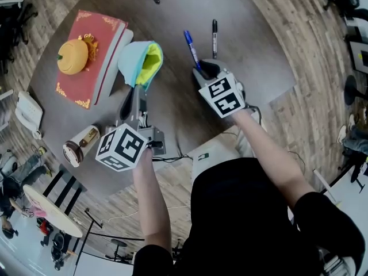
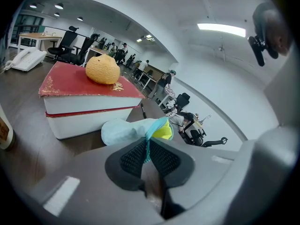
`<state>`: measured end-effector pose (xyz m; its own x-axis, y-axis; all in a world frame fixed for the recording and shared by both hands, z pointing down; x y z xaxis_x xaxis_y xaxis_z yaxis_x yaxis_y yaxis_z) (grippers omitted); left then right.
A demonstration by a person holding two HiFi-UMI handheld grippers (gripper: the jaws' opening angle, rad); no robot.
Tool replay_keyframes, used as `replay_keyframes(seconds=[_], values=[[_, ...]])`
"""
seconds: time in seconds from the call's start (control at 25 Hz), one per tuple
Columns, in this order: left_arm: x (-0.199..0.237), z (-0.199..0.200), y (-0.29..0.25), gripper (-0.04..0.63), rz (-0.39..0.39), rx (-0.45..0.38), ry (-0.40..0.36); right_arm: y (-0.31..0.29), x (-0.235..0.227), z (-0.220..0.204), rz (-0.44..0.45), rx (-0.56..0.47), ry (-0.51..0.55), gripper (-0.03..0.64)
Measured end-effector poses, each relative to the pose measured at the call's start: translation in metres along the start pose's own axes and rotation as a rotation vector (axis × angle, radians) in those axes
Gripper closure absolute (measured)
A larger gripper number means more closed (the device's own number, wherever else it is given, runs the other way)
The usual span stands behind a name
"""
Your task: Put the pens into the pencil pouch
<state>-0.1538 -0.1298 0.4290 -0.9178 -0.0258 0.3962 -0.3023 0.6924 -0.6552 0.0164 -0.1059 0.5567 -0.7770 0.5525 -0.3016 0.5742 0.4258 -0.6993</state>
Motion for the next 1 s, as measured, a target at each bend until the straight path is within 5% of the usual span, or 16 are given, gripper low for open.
replay_keyframes(seconds=[1.0], values=[[0.0038,-0.0013,0.0005,0.571,0.0,-0.004,0.001,0.0013,-0.0059,-0.0036,-0.055,0.018,0.0,0.572]])
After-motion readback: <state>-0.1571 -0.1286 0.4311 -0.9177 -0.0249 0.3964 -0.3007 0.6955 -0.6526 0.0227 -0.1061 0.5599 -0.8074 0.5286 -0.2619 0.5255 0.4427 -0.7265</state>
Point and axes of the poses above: the fingertips, and each gripper's own axes: y backward along the fingers, x to its left, z out of its top, the point moved 1 cm from there along y, backward along the fingers, and after that the axes turned 13 degrees about z, right-handed, at the moved point
